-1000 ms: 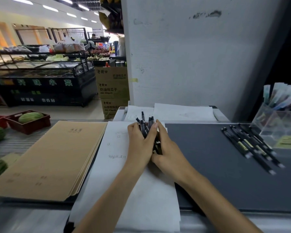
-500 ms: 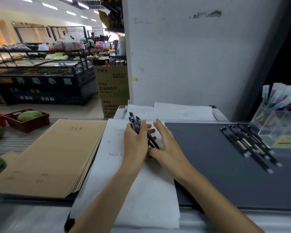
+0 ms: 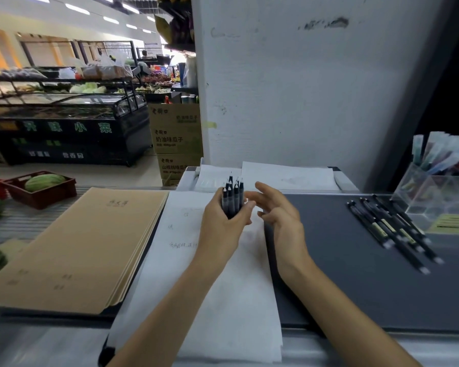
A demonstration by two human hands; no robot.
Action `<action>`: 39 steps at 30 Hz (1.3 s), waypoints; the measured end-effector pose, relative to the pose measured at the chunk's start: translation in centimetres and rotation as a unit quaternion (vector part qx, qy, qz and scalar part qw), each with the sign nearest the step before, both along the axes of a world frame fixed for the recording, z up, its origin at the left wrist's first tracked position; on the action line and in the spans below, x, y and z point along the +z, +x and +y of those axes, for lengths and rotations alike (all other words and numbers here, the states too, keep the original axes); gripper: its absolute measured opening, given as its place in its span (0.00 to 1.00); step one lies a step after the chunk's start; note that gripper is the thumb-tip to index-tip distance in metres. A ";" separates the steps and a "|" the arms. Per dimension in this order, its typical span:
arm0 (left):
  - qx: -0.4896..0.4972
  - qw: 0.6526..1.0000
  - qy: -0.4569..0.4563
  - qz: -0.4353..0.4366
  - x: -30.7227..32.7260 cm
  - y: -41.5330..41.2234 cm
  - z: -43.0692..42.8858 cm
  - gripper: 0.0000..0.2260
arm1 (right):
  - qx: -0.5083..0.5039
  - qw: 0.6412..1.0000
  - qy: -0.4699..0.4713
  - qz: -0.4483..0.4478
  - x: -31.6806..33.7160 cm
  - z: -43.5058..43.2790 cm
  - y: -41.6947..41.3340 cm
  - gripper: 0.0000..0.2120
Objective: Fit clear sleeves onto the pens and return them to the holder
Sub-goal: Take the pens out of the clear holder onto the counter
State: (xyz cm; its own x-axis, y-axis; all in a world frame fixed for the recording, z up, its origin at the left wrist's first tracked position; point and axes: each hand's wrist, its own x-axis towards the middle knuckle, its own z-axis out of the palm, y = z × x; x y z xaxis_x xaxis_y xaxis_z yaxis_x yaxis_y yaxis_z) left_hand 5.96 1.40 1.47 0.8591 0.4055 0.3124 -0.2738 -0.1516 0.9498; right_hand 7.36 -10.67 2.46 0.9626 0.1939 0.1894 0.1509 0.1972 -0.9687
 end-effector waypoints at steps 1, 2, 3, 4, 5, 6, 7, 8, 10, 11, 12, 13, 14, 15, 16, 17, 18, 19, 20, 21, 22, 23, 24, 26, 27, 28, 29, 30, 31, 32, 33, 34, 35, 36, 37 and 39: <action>-0.010 1.000 -0.011 0.017 -0.1 0.0 0.1 0.08 | 0.002 1.000 0.013 0.010 -0.1 0.0 0.0 0.34; -0.021 0.999 -0.014 0.031 -0.2 0.1 0.2 0.08 | 0.006 0.999 0.023 0.021 -0.2 0.0 0.1 0.34; -0.028 0.999 -0.005 0.040 -0.2 0.2 0.2 0.08 | 0.011 0.999 0.031 0.027 -0.2 0.0 0.2 0.34; -0.031 0.999 0.008 0.041 -0.3 0.4 0.1 0.07 | 0.015 0.999 0.035 0.032 -0.2 0.0 0.3 0.34; -0.032 0.999 0.019 0.037 -0.4 0.4 0.0 0.06 | 0.015 0.999 0.036 0.036 -0.2 0.0 0.4 0.34; -0.028 0.999 0.021 0.027 -0.4 0.4 0.0 0.05 | 0.009 0.999 0.036 0.038 -0.2 0.0 0.4 0.34; -0.019 1.000 0.011 0.013 -0.4 0.4 -0.1 0.05 | 0.000 0.999 0.032 0.037 -0.3 0.0 0.4 0.33; -0.005 1.000 -0.009 -0.001 -0.4 0.4 0.0 0.05 | -0.010 0.999 0.023 0.033 -0.3 0.0 0.5 0.33; 0.017 0.999 -0.028 -0.006 -0.5 0.5 0.1 0.06 | -0.027 0.999 0.008 0.020 -0.5 0.0 0.6 0.31; 0.017 1.000 -0.012 0.006 -0.5 0.5 0.2 0.06 | -0.033 0.999 0.009 0.014 -0.5 -0.1 0.6 0.30; 0.010 1.000 0.013 0.022 -0.6 0.7 0.3 0.06 | -0.040 0.999 0.010 0.011 -0.4 -0.1 0.6 0.29; 0.002 0.999 0.035 0.035 -0.7 0.8 0.3 0.06 | -0.048 0.999 0.010 0.009 -0.3 -0.2 0.6 0.28; -0.001 0.998 0.045 0.042 -0.7 0.9 0.3 0.06 | -0.060 0.998 0.007 0.006 -0.2 -0.3 0.5 0.27; -0.001 0.998 0.050 0.043 -0.7 1.0 0.3 0.06 | -0.074 0.997 0.000 -0.003 -0.1 -0.4 0.3 0.26; 0.002 0.997 0.059 0.043 -0.7 1.0 0.3 0.07 | -0.090 0.996 -0.015 -0.015 0.0 -0.6 0.2 0.24; 0.009 0.996 0.073 0.045 -0.6 1.0 0.2 0.07 | -0.106 0.993 -0.034 -0.030 0.2 -1.0 0.1 0.22; 0.015 0.995 0.089 0.050 -0.6 1.0 0.1 0.07 | -0.120 0.990 -0.053 -0.043 0.4 -1.5 0.1 0.21; 0.018 0.993 0.103 0.060 -0.6 0.9 -0.1 0.07 | -0.132 0.987 -0.071 -0.055 0.6 -2.3 0.2 0.20; 0.019 0.990 0.117 0.072 -0.5 0.9 -0.2 0.08 | -0.145 0.983 -0.094 -0.068 0.8 -3.4 0.3 0.20; 0.018 0.988 0.131 0.084 -0.5 0.9 -0.4 0.09 | -0.159 0.976 -0.122 -0.081 1.1 -4.8 0.5 0.18; 0.016 0.985 0.143 0.091 -0.4 0.8 -0.5 0.09 | -0.176 0.967 -0.161 -0.092 1.3 -6.4 0.7 0.16; 0.014 0.983 0.155 0.093 -0.4 0.7 -0.6 0.09 | -0.197 0.952 -0.210 -0.101 1.5 -8.3 0.9 0.16; 0.012 0.982 0.165 0.091 -0.4 0.7 -0.7 0.09 | -0.221 0.931 -0.269 -0.105 1.6 -10.3 1.2 0.18; 0.008 0.979 0.181 0.091 -0.3 0.5 -0.9 0.09 | -0.273 0.870 -0.398 -0.098 2.0 -14.5 1.5 0.26; 0.005 0.977 0.190 0.093 -0.1 0.6 -1.0 0.09 | -0.294 0.836 -0.454 -0.089 2.0 -16.4 1.6 0.29; 0.001 0.974 0.203 0.099 0.0 0.6 -1.0 0.09 | -0.305 0.805 -0.503 -0.078 2.0 -18.0 1.6 0.32; -0.004 0.969 0.223 0.106 0.1 0.7 -1.0 0.10 | -0.307 0.775 -0.547 -0.071 1.8 -19.2 1.5 0.35; -0.009 0.961 0.250 0.114 0.2 0.9 -1.0 0.10 | -0.304 0.747 -0.587 -0.066 1.4 -20.0 1.4 0.39; -0.014 0.954 0.276 0.118 0.4 1.0 -1.0 0.10 | -0.300 0.721 -0.622 -0.060 1.0 -20.4 1.3 0.42; -0.017 0.948 0.295 0.117 0.7 1.2 -1.1 0.10 | -0.297 0.699 -0.649 -0.049 0.7 -20.5 1.4 0.44; -0.016 0.946 0.305 0.111 1.1 1.4 -1.3 0.11 | -0.297 0.683 -0.666 -0.037 0.3 -20.4 1.4 0.46; -0.013 0.945 0.310 0.101 1.4 1.6 -1.7 0.12 | -0.301 0.673 -0.675 -0.029 0.1 -20.1 1.6 0.46; -0.013 0.947 0.310 0.088 1.8 1.9 -2.3 0.12 | -0.307 0.665 -0.680 -0.027 -0.1 -19.8 1.9 0.47; -0.019 0.951 0.299 0.077 2.2 2.3 -3.2 0.12 | -0.314 0.658 -0.683 -0.027 -0.2 -19.4 2.2 0.46; -0.031 0.957 0.279 0.067 2.4 2.6 -4.2 0.12 | -0.320 0.653 -0.686 -0.026 -0.3 -19.1 2.4 0.45; -0.059 0.967 0.244 0.053 2.7 3.3 -6.7 0.10 | -0.329 0.642 -0.692 -0.017 -0.3 -18.6 2.9 0.43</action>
